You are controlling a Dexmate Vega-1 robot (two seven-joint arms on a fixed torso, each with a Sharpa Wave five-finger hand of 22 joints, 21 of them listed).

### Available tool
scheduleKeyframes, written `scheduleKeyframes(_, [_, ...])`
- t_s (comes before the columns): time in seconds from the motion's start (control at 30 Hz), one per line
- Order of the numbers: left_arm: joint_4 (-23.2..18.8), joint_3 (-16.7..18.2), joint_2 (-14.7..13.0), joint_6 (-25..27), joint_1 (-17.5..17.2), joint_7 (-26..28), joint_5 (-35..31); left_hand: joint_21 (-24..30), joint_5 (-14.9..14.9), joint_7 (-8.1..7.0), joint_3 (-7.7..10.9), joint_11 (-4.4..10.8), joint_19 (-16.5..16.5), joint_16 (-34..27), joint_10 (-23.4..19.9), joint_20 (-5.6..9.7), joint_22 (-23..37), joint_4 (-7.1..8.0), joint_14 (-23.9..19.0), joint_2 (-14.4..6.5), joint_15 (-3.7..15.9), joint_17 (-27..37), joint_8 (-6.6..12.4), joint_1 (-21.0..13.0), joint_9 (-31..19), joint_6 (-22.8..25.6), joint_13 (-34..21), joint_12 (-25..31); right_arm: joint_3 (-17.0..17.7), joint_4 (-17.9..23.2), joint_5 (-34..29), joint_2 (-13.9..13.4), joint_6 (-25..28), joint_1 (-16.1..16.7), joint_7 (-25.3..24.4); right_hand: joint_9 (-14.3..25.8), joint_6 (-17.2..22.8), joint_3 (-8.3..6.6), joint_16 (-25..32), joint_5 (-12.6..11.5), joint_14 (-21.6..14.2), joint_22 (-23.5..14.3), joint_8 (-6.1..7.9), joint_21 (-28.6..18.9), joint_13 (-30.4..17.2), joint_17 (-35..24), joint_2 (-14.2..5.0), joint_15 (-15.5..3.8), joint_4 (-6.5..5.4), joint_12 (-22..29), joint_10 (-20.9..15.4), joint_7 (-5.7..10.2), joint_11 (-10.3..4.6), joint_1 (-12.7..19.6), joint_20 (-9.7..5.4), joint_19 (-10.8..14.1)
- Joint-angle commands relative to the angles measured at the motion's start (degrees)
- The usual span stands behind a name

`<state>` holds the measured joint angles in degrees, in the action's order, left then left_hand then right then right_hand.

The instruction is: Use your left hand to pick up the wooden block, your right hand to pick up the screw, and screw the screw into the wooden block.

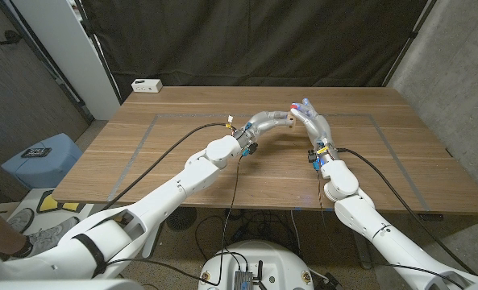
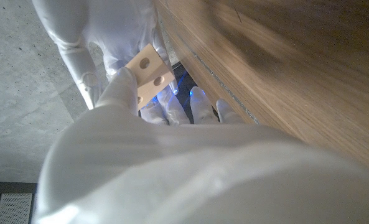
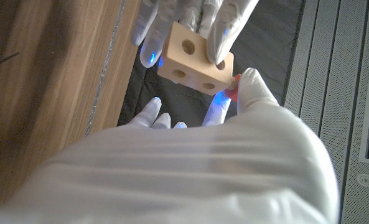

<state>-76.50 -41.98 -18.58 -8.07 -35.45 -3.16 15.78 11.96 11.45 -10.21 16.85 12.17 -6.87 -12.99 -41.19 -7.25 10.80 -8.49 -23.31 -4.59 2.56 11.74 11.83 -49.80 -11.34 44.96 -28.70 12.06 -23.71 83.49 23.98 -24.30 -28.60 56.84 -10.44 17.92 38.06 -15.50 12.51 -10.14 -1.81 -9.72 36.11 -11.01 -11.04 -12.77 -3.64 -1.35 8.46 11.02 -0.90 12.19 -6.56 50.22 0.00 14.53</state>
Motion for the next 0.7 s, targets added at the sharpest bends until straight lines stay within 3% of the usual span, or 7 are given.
scheduleKeyframes(0.03, [1.33,-0.10,0.47,-0.39,0.66,-0.55,0.24,0.45,0.26,-0.01,0.29,0.05,-0.30,-0.23,0.38,-0.38,0.09,-0.10,-0.47,-0.24,3.07,0.04,0.32,0.02,-0.13,0.30,-0.03,0.33,-0.16,-0.68,-0.04,0.12,-0.02,-0.48,0.21,0.25,0.30,0.15,0.20,-0.36,0.39,-0.25,0.44,-0.20,-0.11,-0.20,-0.07,0.12,0.08,0.14,0.23,-0.10,-0.04,-0.11,-0.16,-0.11])
scheduleKeyframes(0.7, [1.80,-0.08,0.57,-0.53,0.91,-0.78,0.34,0.49,0.28,0.05,0.34,0.05,-0.45,-0.23,0.31,-0.28,0.09,-0.12,-0.57,-0.25,3.05,0.02,0.33,-0.01,-0.13,0.29,-0.02,0.38,-0.32,-1.29,-0.02,0.24,-0.36,-0.81,0.50,-0.23,-1.00,0.27,0.17,-0.32,0.50,-0.25,-0.29,-0.18,-0.11,-0.18,0.12,0.19,0.23,0.00,0.82,0.03,0.18,-0.09,-0.08,-0.20])
